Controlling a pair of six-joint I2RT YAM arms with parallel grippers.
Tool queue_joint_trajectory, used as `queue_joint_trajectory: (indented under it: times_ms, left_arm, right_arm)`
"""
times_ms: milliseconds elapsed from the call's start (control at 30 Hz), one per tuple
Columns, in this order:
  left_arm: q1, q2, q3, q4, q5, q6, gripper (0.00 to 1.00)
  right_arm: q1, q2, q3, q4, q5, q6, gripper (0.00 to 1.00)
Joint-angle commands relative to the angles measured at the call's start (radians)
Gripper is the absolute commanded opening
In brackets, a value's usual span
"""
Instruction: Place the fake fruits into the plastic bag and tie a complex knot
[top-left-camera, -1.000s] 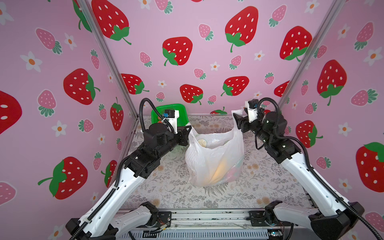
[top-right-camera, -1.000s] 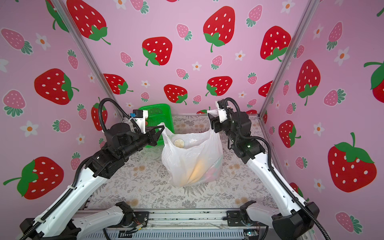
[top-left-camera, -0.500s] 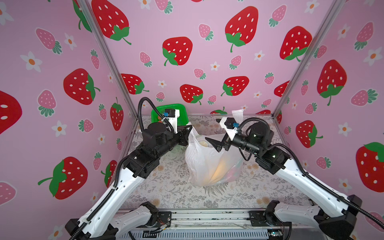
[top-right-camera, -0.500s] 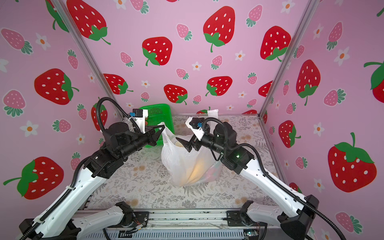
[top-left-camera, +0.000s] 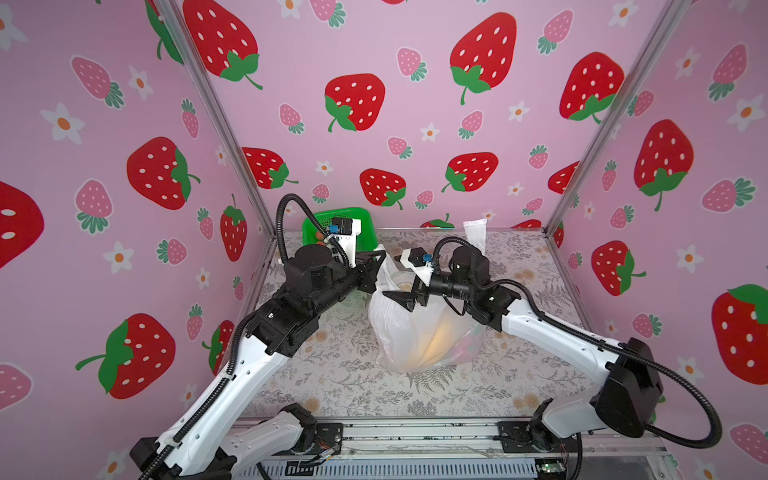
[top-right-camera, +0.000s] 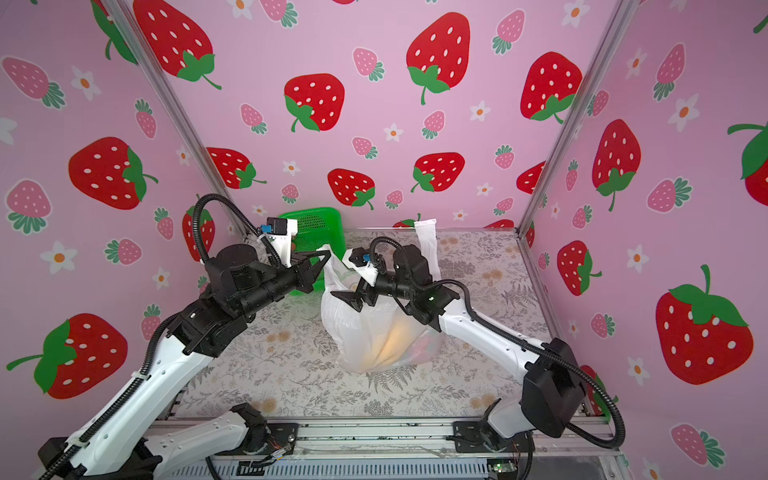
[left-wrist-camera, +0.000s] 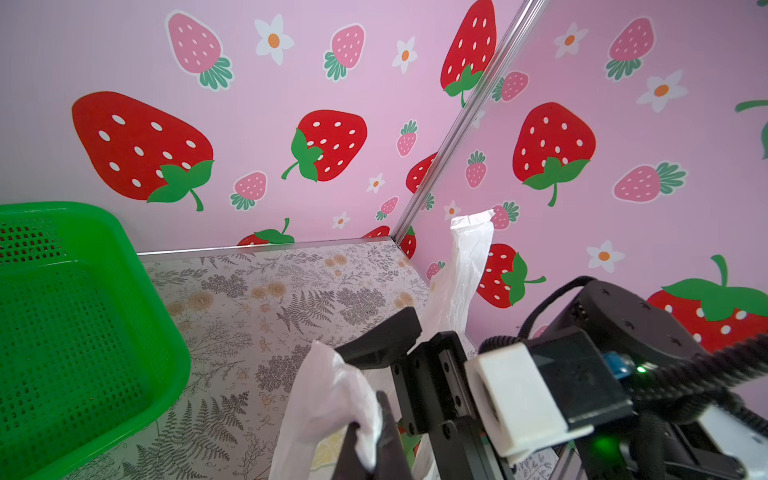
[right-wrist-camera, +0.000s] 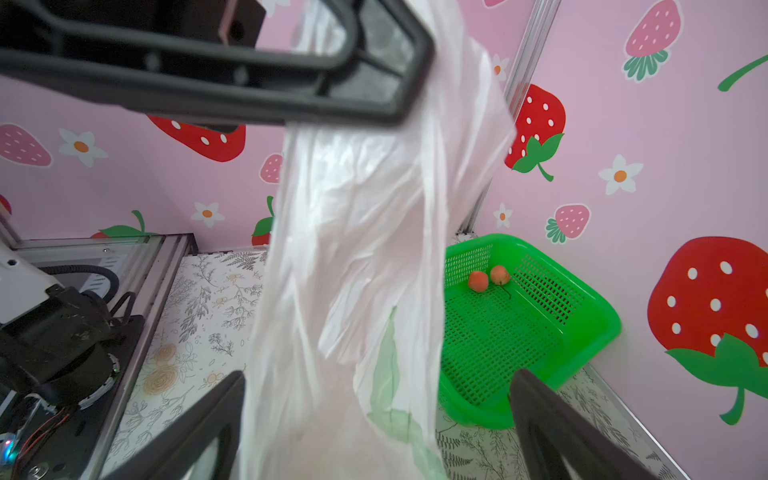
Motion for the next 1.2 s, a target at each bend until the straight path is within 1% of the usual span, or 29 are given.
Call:
queue_joint_trajectory:
  times_ms: [0, 33, 100, 167, 233, 267, 300, 367, 400, 467, 500, 567, 667, 767, 900, 1067, 1167]
  left_arm:
    - [0.004, -0.006, 0.037, 0.027, 0.003, 0.026, 0.00]
    - [0.005, -0.006, 0.037, 0.027, -0.002, 0.029, 0.00]
    - [0.009, -0.007, 0.037, 0.025, -0.012, 0.031, 0.00]
    - [0.017, -0.010, 0.031, 0.037, -0.009, 0.028, 0.00]
    - [0.030, -0.011, 0.022, 0.054, 0.006, 0.021, 0.00]
    - [0.041, -0.012, 0.017, 0.064, 0.014, 0.021, 0.01]
    - [0.052, -0.014, 0.012, 0.072, 0.059, 0.025, 0.04]
    - [0.075, -0.023, -0.002, 0.088, 0.103, 0.054, 0.19]
    - [0.087, -0.031, -0.010, 0.094, 0.126, 0.080, 0.27]
    - [0.109, -0.051, -0.028, 0.103, 0.171, 0.142, 0.47]
    - [0.119, -0.063, -0.039, 0.111, 0.201, 0.178, 0.53]
    - [0.134, -0.085, -0.061, 0.123, 0.270, 0.254, 0.63]
    - [0.145, -0.108, -0.098, 0.131, 0.350, 0.359, 0.74]
    - [0.147, -0.107, -0.119, 0.114, 0.428, 0.446, 0.80]
    - [0.147, -0.073, -0.116, 0.091, 0.535, 0.512, 0.82]
    - [0.147, 0.001, -0.064, 0.081, 0.550, 0.537, 0.82]
    - [0.147, 0.047, -0.032, 0.086, 0.581, 0.529, 0.79]
  right_arm:
    - [-0.047, 0.040, -0.020, 0.155, -0.136, 0.058, 0.93]
    - [-0.054, 0.054, -0.027, 0.174, -0.171, 0.074, 0.86]
    - [-0.059, 0.079, -0.035, 0.186, -0.222, 0.098, 0.64]
    - [-0.059, 0.092, -0.054, 0.210, -0.249, 0.128, 0.45]
    - [-0.058, 0.085, -0.079, 0.245, -0.261, 0.159, 0.29]
    - [-0.058, 0.078, -0.092, 0.256, -0.261, 0.170, 0.20]
    - [-0.059, 0.064, -0.107, 0.263, -0.252, 0.179, 0.11]
    - [-0.058, 0.033, -0.130, 0.267, -0.243, 0.187, 0.01]
    - [-0.058, 0.018, -0.143, 0.266, -0.243, 0.190, 0.00]
    - [-0.060, -0.010, -0.159, 0.255, -0.248, 0.191, 0.00]
    - [-0.060, -0.024, -0.167, 0.247, -0.249, 0.191, 0.00]
    - [-0.062, -0.043, -0.176, 0.232, -0.255, 0.191, 0.00]
    - [-0.062, -0.068, -0.182, 0.206, -0.267, 0.184, 0.00]
    - [-0.063, -0.081, -0.183, 0.188, -0.276, 0.177, 0.00]
    - [-0.065, -0.083, -0.180, 0.182, -0.299, 0.181, 0.00]
    - [-0.064, -0.085, -0.184, 0.165, -0.344, 0.163, 0.00]
    - [-0.065, -0.092, -0.195, 0.168, -0.362, 0.161, 0.00]
